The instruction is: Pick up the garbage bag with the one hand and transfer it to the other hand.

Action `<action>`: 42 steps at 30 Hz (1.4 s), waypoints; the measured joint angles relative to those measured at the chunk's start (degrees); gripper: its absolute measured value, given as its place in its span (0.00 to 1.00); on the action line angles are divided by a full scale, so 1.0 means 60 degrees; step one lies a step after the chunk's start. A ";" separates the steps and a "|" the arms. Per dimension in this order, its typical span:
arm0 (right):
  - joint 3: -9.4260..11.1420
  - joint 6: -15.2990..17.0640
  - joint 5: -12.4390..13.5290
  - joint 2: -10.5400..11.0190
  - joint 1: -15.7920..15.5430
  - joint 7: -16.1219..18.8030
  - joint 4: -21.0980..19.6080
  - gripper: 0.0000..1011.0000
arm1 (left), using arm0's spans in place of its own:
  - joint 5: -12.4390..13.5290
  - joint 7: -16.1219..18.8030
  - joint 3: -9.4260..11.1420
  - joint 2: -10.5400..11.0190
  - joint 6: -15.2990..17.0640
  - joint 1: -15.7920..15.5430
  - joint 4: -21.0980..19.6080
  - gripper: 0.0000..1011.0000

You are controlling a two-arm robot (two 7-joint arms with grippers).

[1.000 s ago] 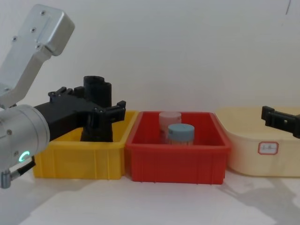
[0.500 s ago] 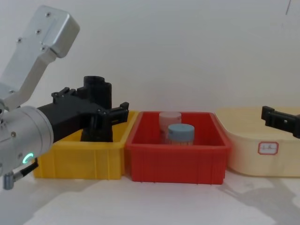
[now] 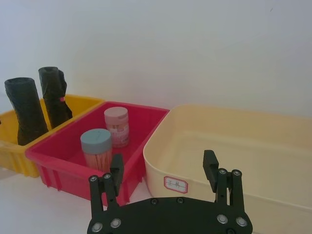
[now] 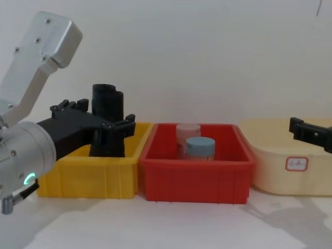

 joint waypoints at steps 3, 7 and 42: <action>0.0000 0.0000 0.0000 0.0000 0.0000 0.0000 0.0000 0.99 | -0.0040 0.0065 -0.0090 -0.0063 -0.0014 0.0022 0.0053 0.99; 0.0000 0.0000 0.0000 0.0000 0.0000 0.0000 0.0000 0.99 | -0.0104 0.0130 -0.0211 -0.0137 -0.0016 0.0030 0.0142 0.99; -0.0001 0.0000 0.0000 0.0000 0.0000 0.0000 0.0000 0.99 | -0.0565 -0.0191 -0.0619 -0.1326 0.0302 -0.1291 0.2135 0.99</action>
